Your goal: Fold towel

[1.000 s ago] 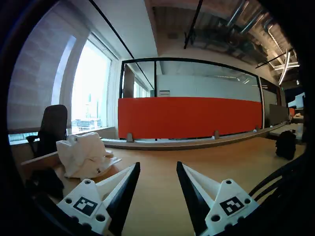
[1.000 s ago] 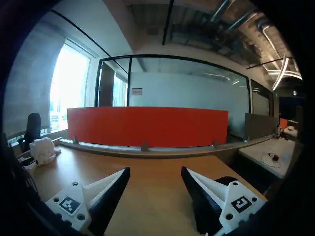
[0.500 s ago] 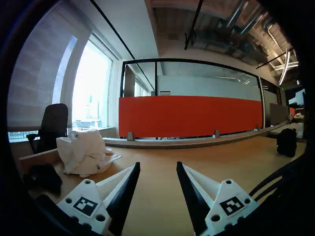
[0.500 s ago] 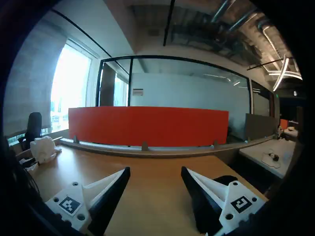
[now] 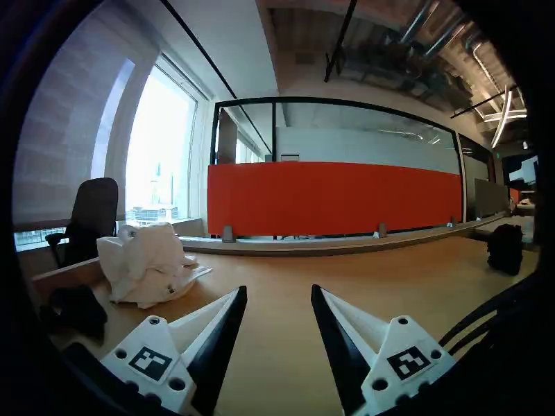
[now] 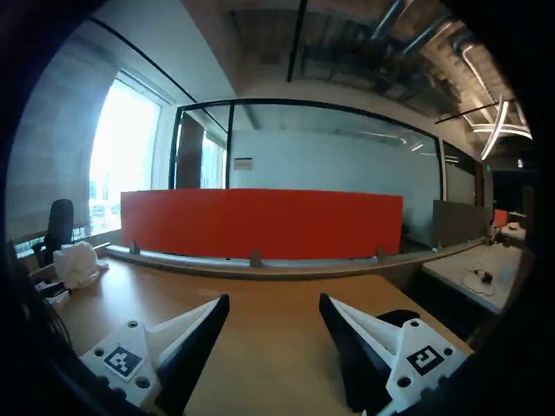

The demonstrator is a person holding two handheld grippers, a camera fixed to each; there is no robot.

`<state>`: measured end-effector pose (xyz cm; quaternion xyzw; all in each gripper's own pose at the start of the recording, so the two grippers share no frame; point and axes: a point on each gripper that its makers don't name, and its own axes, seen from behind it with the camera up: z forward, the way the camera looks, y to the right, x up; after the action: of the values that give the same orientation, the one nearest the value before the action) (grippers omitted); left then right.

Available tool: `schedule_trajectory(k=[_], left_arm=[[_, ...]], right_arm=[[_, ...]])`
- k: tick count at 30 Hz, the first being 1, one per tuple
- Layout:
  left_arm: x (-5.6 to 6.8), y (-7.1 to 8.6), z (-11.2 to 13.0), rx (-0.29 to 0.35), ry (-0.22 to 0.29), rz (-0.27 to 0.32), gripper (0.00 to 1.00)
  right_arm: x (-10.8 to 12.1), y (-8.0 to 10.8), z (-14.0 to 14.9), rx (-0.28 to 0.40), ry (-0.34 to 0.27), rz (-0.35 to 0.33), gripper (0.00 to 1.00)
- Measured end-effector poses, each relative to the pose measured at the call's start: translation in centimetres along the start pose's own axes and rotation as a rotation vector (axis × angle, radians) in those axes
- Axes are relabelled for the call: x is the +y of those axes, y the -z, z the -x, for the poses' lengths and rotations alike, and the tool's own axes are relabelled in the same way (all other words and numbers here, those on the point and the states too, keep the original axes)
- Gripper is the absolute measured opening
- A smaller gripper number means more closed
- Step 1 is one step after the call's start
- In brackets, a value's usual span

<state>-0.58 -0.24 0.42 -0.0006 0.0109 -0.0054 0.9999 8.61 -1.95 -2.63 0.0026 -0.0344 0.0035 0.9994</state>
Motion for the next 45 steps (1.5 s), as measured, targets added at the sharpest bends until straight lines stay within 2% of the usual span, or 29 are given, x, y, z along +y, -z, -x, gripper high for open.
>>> schedule_trajectory(k=[14,21,45], left_arm=[[0.1,-0.1,0.2,-0.001,-0.001,0.000,0.67],[0.1,-0.1,0.2,-0.001,-0.001,0.000,0.67],[0.1,-0.2,0.2,0.000,-0.002,0.000,0.67]], right_arm=[[0.1,-1.2,0.8,0.027,0.045,-0.024,1.00],[0.3,-2.1,2.6,0.050,0.007,-0.040,1.00],[3.2,-3.3,9.9,0.068,-0.080,-0.001,1.00]])
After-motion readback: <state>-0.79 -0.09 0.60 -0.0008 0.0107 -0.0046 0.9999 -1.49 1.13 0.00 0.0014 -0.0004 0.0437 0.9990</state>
